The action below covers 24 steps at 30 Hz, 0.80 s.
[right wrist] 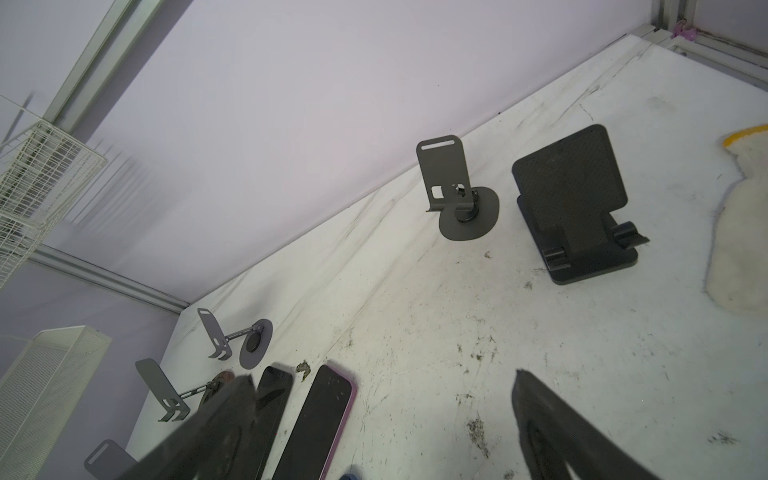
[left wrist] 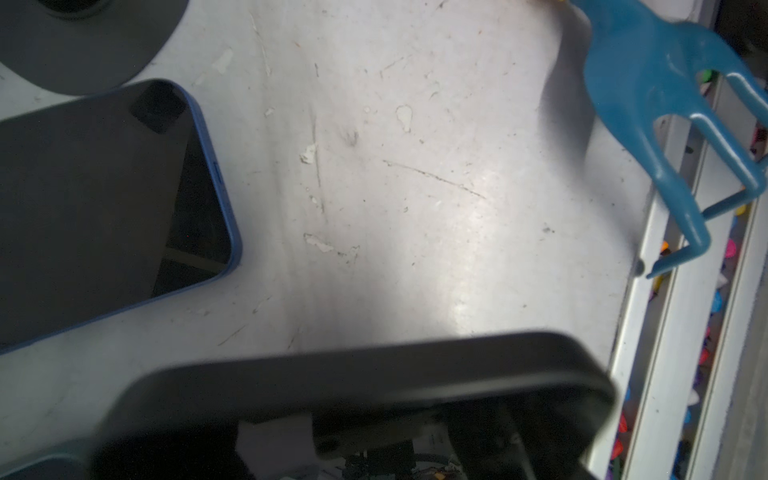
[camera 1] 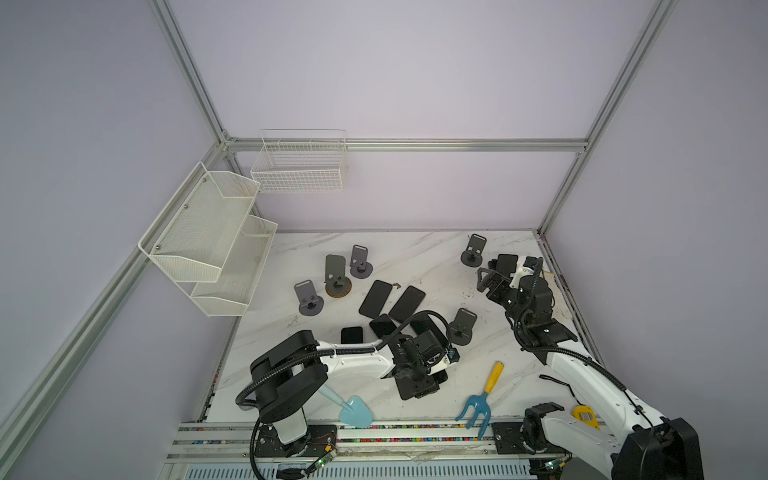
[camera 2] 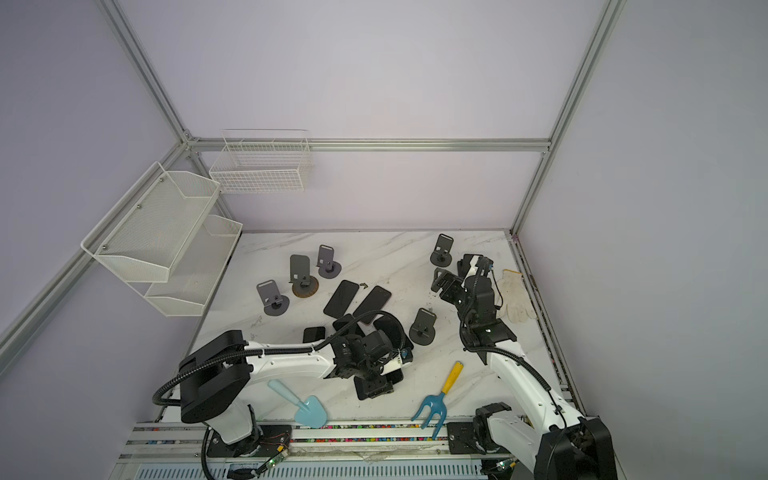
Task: Remove the phone from the phone stand
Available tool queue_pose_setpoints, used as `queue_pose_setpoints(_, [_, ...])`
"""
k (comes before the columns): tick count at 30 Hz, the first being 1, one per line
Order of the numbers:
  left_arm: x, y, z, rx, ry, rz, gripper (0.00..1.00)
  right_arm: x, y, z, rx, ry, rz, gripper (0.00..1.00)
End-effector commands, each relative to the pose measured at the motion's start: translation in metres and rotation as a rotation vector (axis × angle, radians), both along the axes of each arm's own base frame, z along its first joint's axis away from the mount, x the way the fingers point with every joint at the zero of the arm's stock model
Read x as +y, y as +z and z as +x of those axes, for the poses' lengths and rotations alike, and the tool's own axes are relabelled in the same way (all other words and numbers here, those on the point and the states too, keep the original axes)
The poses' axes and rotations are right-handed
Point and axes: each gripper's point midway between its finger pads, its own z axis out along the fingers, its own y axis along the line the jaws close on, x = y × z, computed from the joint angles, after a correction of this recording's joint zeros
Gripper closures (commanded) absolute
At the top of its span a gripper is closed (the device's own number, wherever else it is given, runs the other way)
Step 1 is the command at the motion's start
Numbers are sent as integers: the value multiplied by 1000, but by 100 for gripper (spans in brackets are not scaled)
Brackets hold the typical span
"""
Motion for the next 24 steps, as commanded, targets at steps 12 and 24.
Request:
queue_pose_setpoints(12, [11,-31,-6,2,-42,85,23,-6,6,-15,-7,-4,-2,3])
queue_pose_setpoints(24, [10,-27,-4,-11,-50,79,22,-7,4,-19,-2,-5,-4,3])
